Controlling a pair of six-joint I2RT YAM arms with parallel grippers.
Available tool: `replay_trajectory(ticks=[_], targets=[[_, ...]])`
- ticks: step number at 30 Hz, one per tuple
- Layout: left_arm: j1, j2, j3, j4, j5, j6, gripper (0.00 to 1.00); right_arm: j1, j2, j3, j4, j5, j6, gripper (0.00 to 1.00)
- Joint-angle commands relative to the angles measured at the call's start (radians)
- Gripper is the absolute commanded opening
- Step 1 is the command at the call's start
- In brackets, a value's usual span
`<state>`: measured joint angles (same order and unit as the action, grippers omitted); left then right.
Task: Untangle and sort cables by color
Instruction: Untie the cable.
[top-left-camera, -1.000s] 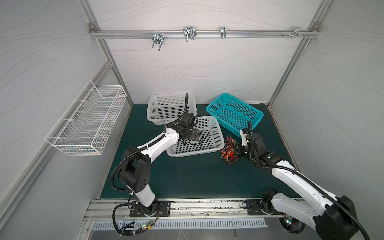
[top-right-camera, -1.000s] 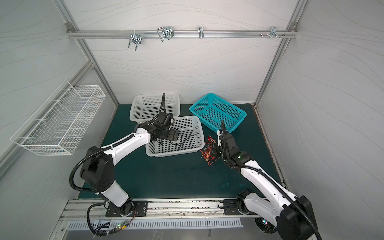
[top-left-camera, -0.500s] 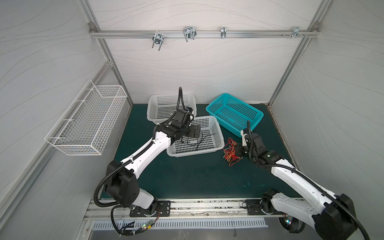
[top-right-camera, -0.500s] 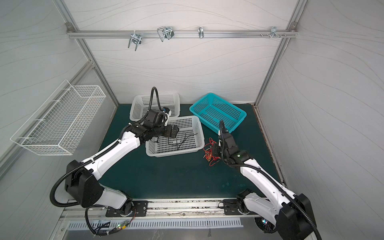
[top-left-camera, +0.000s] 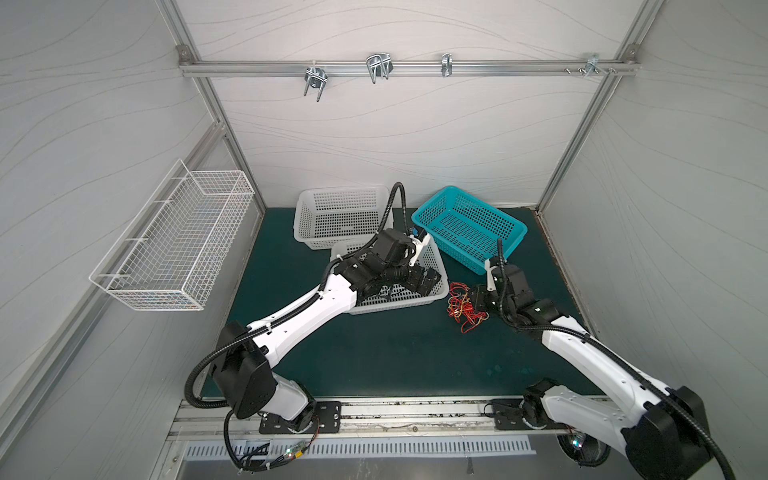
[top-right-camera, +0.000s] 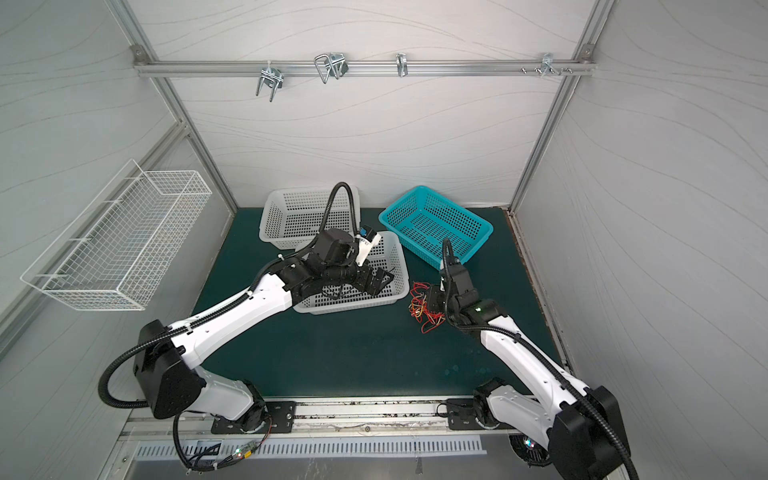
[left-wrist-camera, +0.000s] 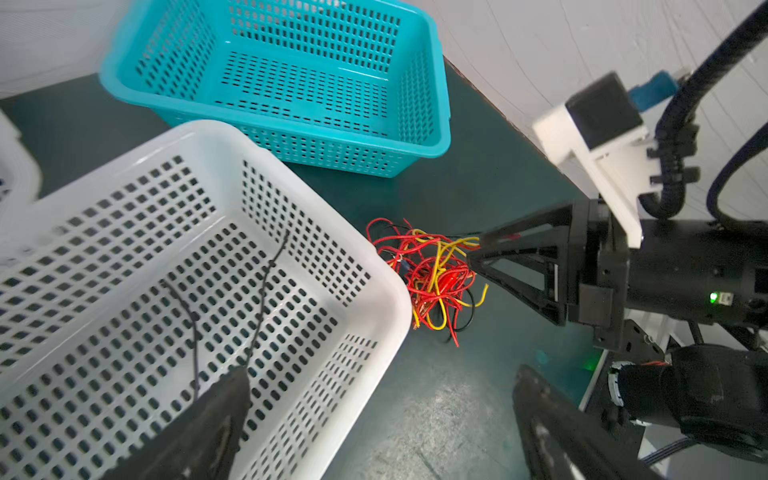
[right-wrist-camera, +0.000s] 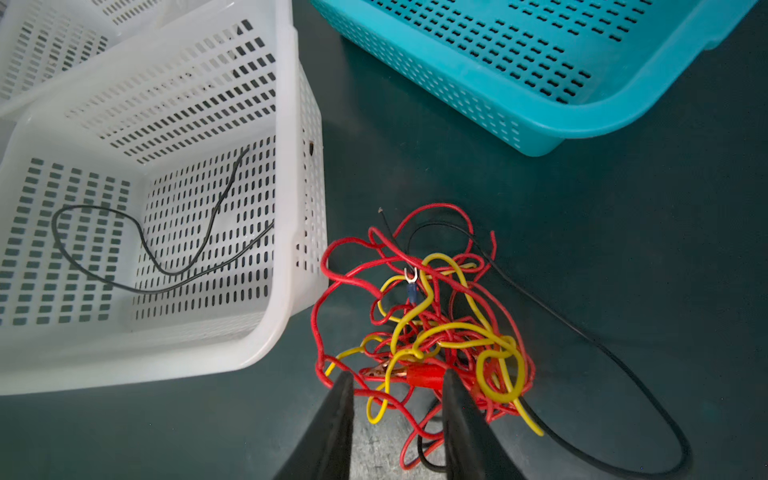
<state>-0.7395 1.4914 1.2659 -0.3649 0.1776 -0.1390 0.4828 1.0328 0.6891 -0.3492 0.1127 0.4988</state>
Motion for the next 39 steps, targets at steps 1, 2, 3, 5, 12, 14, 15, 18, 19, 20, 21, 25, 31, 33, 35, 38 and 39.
replay_trajectory(ticks=[1, 2, 3, 5, 12, 14, 15, 18, 19, 20, 21, 25, 31, 33, 35, 38, 39], targets=[[-0.014, 0.063, 0.04, 0.067, 0.051, -0.008, 0.99, -0.032, -0.028, 0.016, -0.02, -0.019, 0.011, 0.38], [-0.022, 0.079, 0.05, 0.068, 0.056, -0.011, 0.99, -0.038, -0.039, 0.018, -0.02, -0.025, 0.011, 0.4], [-0.03, 0.09, 0.055, 0.068, 0.057, -0.011, 0.99, -0.042, -0.048, 0.021, -0.023, -0.027, 0.006, 0.4], [-0.045, 0.113, 0.065, 0.073, 0.061, -0.008, 0.99, -0.047, -0.068, 0.03, -0.034, -0.025, -0.003, 0.42], [-0.068, 0.154, 0.072, 0.099, 0.069, -0.023, 0.99, -0.065, -0.117, 0.072, -0.104, -0.016, -0.03, 0.48], [-0.072, 0.16, 0.07, 0.108, 0.074, -0.027, 0.99, -0.086, -0.12, 0.092, -0.17, 0.028, -0.008, 0.48], [-0.074, 0.161, 0.07, 0.11, 0.075, -0.028, 0.99, -0.102, -0.122, 0.099, -0.196, 0.035, 0.003, 0.48], [-0.085, 0.162, 0.069, 0.113, 0.076, -0.021, 0.99, -0.184, -0.136, 0.08, -0.248, 0.003, 0.058, 0.48], [-0.085, 0.163, 0.069, 0.114, 0.077, -0.018, 0.99, -0.216, -0.141, 0.064, -0.255, -0.019, 0.077, 0.49], [-0.086, 0.164, 0.07, 0.115, 0.074, -0.018, 0.99, -0.242, -0.145, 0.047, -0.263, -0.036, 0.099, 0.5], [-0.087, 0.163, 0.068, 0.115, 0.074, -0.016, 0.99, -0.258, -0.15, 0.029, -0.272, -0.043, 0.113, 0.5], [-0.089, 0.161, 0.063, 0.124, 0.073, -0.013, 0.99, -0.287, -0.146, -0.036, -0.304, -0.048, 0.162, 0.53], [-0.089, 0.169, 0.063, 0.136, 0.08, -0.011, 0.99, -0.287, -0.127, -0.144, -0.236, -0.093, 0.21, 0.52], [-0.091, 0.172, 0.062, 0.141, 0.083, -0.011, 0.99, -0.286, -0.115, -0.172, -0.195, -0.113, 0.219, 0.52], [-0.092, 0.174, 0.062, 0.142, 0.086, -0.014, 0.99, -0.287, -0.096, -0.188, -0.164, -0.122, 0.225, 0.51], [-0.091, 0.172, 0.058, 0.145, 0.089, -0.012, 0.99, -0.287, -0.061, -0.212, -0.099, -0.125, 0.23, 0.49], [-0.09, 0.173, 0.055, 0.148, 0.089, -0.011, 0.99, -0.287, -0.058, -0.226, -0.059, -0.13, 0.233, 0.48]])
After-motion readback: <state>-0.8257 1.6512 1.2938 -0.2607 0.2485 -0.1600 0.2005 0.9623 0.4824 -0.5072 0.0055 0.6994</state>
